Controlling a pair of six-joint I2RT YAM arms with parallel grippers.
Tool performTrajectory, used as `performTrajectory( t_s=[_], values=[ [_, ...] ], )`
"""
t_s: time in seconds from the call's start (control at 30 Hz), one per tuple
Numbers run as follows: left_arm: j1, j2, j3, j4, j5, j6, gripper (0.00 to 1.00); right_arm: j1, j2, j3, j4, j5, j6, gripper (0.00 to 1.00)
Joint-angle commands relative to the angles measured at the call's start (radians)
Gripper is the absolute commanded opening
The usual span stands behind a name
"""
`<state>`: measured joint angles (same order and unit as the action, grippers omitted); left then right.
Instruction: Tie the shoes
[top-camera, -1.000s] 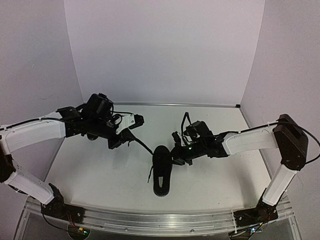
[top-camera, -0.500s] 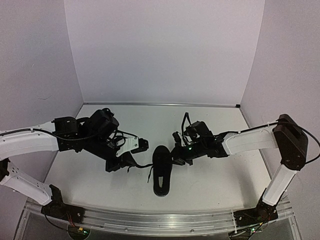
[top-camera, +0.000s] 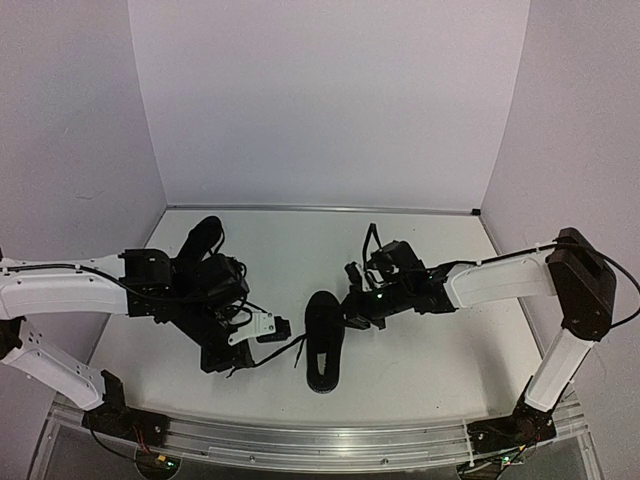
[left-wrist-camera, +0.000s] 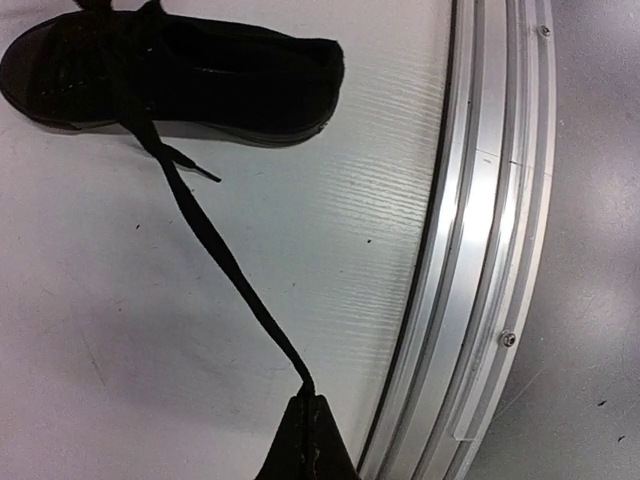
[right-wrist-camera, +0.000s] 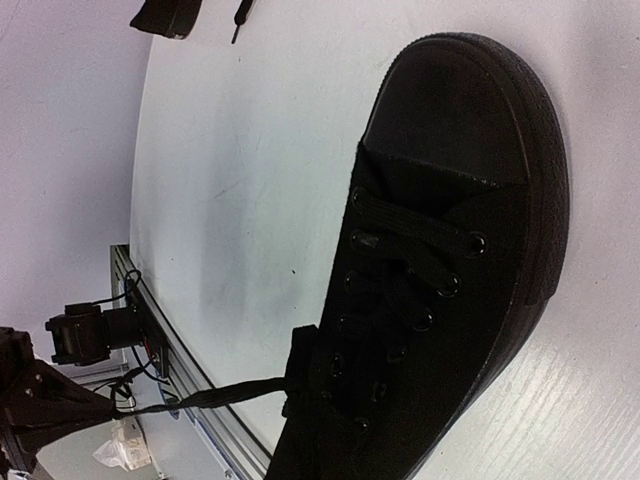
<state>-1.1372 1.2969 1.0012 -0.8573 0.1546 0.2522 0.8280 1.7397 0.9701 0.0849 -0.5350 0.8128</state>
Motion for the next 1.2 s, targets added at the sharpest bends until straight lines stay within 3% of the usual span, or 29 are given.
performTrajectory(
  t_s=[0.0,0.13,0.37,0.77,0.9,1.07,1.17],
  values=[
    [-0.092,0.092,0.094,0.015,0.037,0.002,0.0,0.004,0.013,0.036,-0.004,0.017,-0.013,0.0],
    [-0.172,0.193,0.161,0.148,0.07,0.064,0.0,0.004,0.019,0.043,-0.005,0.011,-0.029,0.0],
    [-0.182,0.356,0.234,0.437,0.104,0.204,0.0,0.004,0.009,0.06,-0.015,-0.008,-0.057,0.0],
    [-0.15,0.621,0.437,0.516,0.109,0.395,0.02,0.005,-0.003,0.078,-0.031,-0.025,-0.084,0.0],
    [-0.141,0.646,0.447,0.535,0.058,0.42,0.1,0.004,0.0,0.084,-0.037,-0.026,-0.09,0.0],
    [-0.14,0.636,0.442,0.553,0.019,0.427,0.34,0.005,0.008,0.087,-0.037,-0.027,-0.09,0.0],
    [-0.141,0.617,0.432,0.557,0.02,0.427,0.42,0.004,0.012,0.088,-0.037,-0.028,-0.091,0.0]
  ],
)
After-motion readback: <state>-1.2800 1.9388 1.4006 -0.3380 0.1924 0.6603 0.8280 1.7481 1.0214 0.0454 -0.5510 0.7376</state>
